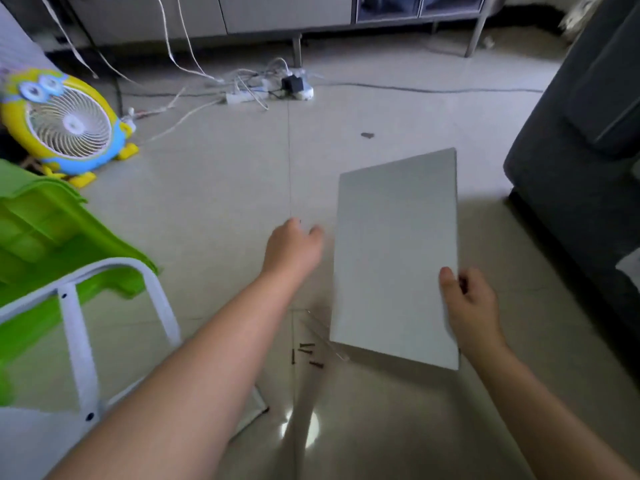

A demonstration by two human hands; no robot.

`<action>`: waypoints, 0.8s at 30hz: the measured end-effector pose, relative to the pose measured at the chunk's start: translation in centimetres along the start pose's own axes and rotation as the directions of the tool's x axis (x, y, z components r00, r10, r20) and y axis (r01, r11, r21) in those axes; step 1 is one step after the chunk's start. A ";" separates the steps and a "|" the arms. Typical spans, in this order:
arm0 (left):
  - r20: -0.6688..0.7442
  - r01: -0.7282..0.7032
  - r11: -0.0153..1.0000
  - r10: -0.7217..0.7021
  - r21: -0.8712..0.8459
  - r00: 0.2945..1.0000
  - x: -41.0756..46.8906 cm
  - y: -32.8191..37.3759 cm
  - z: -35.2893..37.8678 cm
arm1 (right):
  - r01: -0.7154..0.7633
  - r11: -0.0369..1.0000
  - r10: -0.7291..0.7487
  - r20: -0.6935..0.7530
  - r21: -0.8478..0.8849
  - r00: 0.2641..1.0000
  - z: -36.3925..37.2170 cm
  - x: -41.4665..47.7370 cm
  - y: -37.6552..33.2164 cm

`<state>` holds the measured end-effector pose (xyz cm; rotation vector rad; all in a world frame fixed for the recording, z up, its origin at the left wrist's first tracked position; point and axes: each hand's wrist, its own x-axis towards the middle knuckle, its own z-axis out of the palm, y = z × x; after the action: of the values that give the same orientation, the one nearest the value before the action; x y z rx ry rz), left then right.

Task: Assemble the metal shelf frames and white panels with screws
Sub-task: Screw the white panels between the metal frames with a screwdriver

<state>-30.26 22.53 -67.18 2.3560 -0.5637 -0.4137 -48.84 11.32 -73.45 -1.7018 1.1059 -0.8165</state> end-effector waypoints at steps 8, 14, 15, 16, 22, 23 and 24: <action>0.106 0.260 0.535 -0.301 -0.804 0.948 1.7 -4.2 -6.3 | -0.345 0.797 -0.003 0.574 0.496 0.819 2.8 -3.8 -4.1; -0.041 0.066 0.738 -0.125 -0.672 0.991 0.3 -6.4 -6.9 | -0.248 0.843 -0.132 0.629 0.478 0.766 4.9 -0.2 -9.5; -0.037 0.051 0.774 -0.096 -0.631 0.995 0.2 -6.4 -7.1 | -0.160 0.886 -0.166 0.619 0.436 0.768 4.9 0.4 -10.7; -0.054 0.028 0.805 -0.074 -0.592 0.996 0.0 -6.4 -7.3 | -0.058 0.926 -0.202 0.620 0.373 0.758 5.0 0.7 -11.5; -0.177 -0.281 0.919 0.336 0.276 0.925 -4.7 -8.2 -12.1 | 0.478 0.863 -0.493 0.485 0.165 0.722 5.6 -3.7 -10.4; -0.170 -0.292 0.874 0.379 0.388 0.909 -5.7 -9.5 -13.3 | 0.517 0.845 -0.518 0.437 0.132 0.735 5.7 -4.6 -9.7; -0.165 -0.251 0.836 0.371 0.487 0.914 -6.5 -11.0 -14.5 | 0.521 0.846 -0.519 0.400 0.115 0.755 6.0 -5.3 -9.0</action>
<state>-26.45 41.06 -63.14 2.6316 -0.9929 0.1998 -42.72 19.85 -67.46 -2.1021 0.3285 -0.7232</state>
